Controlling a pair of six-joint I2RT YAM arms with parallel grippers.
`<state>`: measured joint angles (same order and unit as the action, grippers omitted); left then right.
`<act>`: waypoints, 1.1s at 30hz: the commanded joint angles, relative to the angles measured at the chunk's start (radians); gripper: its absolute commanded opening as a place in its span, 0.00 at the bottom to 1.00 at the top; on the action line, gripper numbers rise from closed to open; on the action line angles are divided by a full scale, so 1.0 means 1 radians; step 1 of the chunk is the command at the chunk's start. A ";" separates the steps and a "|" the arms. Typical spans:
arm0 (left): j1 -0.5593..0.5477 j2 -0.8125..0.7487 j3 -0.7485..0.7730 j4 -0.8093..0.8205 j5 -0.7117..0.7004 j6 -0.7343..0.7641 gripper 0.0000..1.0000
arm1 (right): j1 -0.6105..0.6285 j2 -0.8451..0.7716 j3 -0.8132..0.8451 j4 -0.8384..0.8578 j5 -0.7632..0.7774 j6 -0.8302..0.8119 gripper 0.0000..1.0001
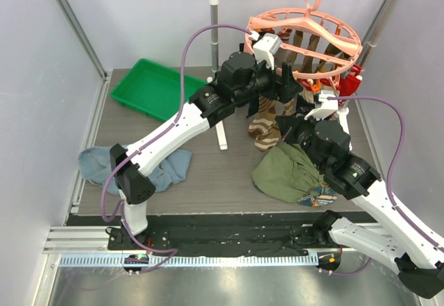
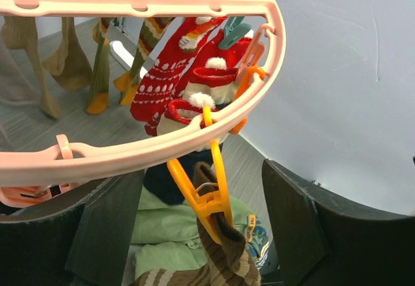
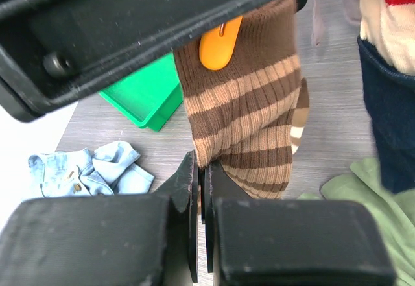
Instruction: Remove the socks clipped to the hanger
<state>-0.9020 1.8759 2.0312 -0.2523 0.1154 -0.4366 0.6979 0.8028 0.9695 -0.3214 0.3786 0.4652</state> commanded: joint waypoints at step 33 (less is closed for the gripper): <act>-0.006 -0.055 -0.011 0.013 -0.006 -0.004 0.67 | 0.000 -0.117 -0.069 -0.083 -0.036 0.021 0.01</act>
<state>-0.9085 1.8950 2.0697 -0.2909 0.1070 -0.4156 0.6979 0.6998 0.8894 -0.3969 0.3748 0.4747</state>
